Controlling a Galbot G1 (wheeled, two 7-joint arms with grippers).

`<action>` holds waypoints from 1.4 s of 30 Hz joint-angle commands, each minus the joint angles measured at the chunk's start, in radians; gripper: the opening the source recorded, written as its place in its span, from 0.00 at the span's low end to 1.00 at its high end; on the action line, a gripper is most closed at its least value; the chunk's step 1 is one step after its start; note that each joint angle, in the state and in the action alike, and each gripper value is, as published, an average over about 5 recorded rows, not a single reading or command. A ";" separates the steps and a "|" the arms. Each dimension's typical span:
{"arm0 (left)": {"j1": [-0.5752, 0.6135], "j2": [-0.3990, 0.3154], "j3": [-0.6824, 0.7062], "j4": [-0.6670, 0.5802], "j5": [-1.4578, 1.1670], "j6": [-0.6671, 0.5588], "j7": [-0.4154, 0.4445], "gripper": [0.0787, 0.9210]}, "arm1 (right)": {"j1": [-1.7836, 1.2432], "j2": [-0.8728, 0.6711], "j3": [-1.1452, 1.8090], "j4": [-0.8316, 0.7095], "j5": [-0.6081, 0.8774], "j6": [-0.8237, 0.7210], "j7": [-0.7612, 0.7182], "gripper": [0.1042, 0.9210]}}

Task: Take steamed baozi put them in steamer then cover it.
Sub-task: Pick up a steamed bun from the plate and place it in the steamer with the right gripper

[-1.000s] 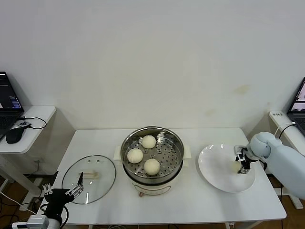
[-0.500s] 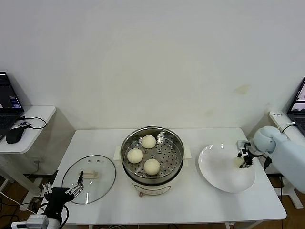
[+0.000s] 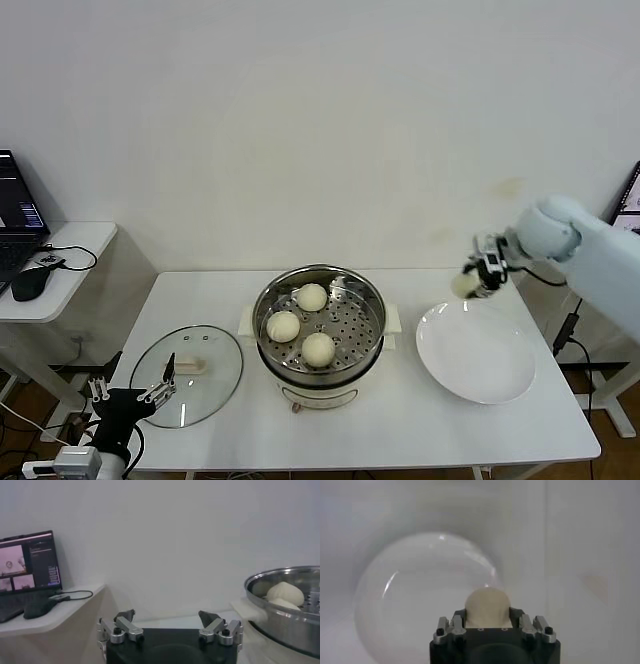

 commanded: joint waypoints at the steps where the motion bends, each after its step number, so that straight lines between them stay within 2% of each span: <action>1: -0.001 -0.003 0.003 0.001 0.003 0.001 -0.001 0.88 | 0.294 0.194 -0.238 0.165 0.321 -0.171 0.082 0.56; 8: -0.005 -0.016 0.004 0.005 0.007 -0.001 -0.001 0.88 | 0.231 0.311 -0.260 0.149 0.400 -0.247 0.165 0.56; 15: -0.007 -0.017 0.001 0.007 0.006 -0.002 0.002 0.88 | 0.133 0.383 -0.285 0.083 0.376 -0.268 0.193 0.56; 27: -0.021 -0.019 0.005 0.007 0.005 0.000 0.006 0.88 | 0.038 0.395 -0.269 0.006 0.262 -0.264 0.195 0.56; 42: -0.029 -0.020 0.009 0.012 0.006 0.001 0.006 0.88 | -0.011 0.413 -0.220 -0.038 0.203 -0.241 0.202 0.56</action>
